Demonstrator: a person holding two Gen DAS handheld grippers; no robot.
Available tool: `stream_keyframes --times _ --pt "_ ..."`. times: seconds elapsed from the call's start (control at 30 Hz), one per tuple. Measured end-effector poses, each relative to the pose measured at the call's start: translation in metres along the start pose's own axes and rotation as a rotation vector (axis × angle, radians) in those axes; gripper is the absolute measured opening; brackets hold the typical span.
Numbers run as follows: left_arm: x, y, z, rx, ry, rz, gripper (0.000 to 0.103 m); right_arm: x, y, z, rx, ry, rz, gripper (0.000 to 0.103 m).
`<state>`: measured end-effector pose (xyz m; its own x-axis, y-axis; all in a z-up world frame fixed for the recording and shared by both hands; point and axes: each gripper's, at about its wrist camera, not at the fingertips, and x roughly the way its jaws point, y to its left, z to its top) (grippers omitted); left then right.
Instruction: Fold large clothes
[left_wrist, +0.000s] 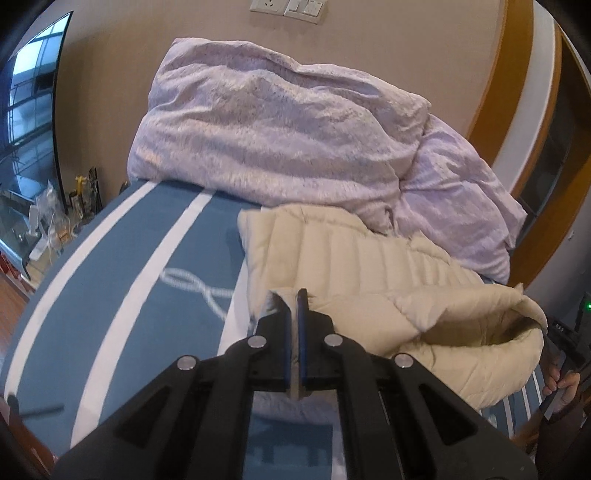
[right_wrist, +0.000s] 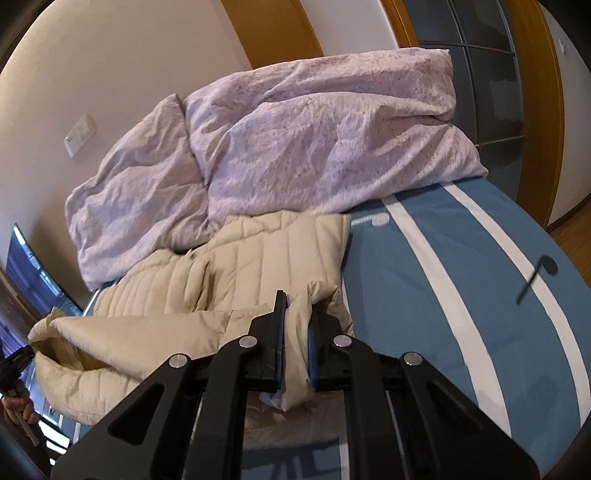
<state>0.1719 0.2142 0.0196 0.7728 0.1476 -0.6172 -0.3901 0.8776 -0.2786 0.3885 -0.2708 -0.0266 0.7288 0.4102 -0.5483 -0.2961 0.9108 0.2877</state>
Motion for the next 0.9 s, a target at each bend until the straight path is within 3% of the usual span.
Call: stream_keyframes --times 0.33,0.6,0.7,0.8,0.83,0.9 --pt "0.082 -0.003 0.062 -0.01 0.009 0.059 0.003 0.097 0.004 0.043 0.029 0.005 -0.06 0.01" --pt "0.158 0.02 0.077 -0.104 0.071 0.076 0.003 0.166 -0.001 0.054 0.056 0.043 -0.083 0.01" --pt "0.185 0.026 0.079 -0.142 0.089 0.078 0.003 0.181 -0.007 0.058 0.101 0.059 -0.057 0.015" --pt "0.203 0.027 0.084 -0.171 0.097 0.084 0.007 0.19 -0.022 0.062 0.203 0.08 0.002 0.031" --pt "0.207 0.027 0.085 -0.189 0.098 0.078 0.007 0.19 -0.025 0.063 0.232 0.082 0.018 0.041" --pt "0.208 0.029 0.089 -0.219 0.106 0.061 0.021 0.181 -0.031 0.065 0.286 0.063 0.043 0.06"
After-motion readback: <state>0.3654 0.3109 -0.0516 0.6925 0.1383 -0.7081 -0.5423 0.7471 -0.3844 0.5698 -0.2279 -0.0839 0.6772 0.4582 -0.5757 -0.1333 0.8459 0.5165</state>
